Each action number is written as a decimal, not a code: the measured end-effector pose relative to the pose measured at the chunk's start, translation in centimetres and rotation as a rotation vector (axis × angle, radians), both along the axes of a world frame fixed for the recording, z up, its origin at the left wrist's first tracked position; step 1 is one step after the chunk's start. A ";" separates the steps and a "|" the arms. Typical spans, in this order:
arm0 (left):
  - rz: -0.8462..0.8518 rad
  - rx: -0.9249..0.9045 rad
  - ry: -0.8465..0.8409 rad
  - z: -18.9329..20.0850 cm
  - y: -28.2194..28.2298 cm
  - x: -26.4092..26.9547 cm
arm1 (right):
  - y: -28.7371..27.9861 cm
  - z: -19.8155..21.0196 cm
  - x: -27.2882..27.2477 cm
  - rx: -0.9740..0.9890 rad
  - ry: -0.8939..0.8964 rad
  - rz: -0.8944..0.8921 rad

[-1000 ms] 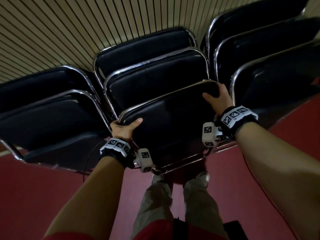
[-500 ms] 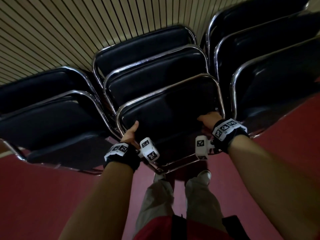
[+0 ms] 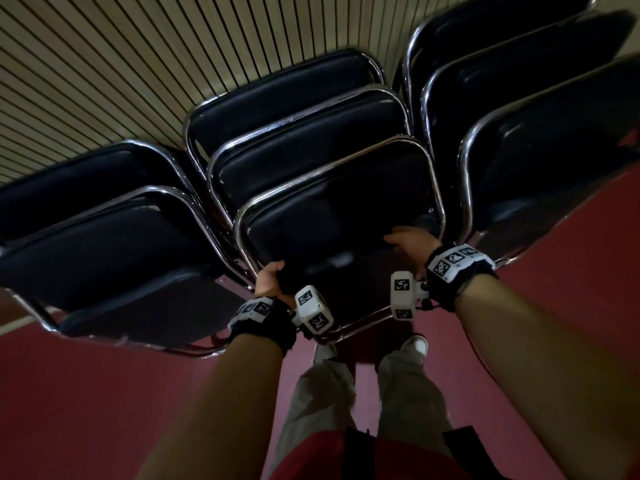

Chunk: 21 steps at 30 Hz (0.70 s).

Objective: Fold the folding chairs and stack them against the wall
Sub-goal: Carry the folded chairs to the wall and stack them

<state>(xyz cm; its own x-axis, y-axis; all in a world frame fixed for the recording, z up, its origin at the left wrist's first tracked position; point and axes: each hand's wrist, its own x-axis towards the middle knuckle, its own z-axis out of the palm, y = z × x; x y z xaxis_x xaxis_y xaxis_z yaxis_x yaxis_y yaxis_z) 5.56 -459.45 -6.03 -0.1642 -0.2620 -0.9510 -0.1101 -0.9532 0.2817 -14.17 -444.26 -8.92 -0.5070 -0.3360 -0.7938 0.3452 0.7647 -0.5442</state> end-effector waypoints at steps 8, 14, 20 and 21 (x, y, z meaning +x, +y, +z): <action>-0.228 -0.069 0.057 3.2 -0.3 1.3 | 0.6 3.7 3.9 -0.150 -0.043 -0.313; -0.403 -0.281 0.083 6.9 -0.6 -0.5 | 2.8 8.3 5.7 -0.323 0.009 -0.548; -0.651 -0.509 0.179 10.2 3.9 -4.2 | 10.8 12.9 7.6 -0.526 0.126 -0.765; -0.700 -0.539 0.224 10.5 5.2 -4.5 | 12.6 13.7 8.0 -0.537 0.153 -0.810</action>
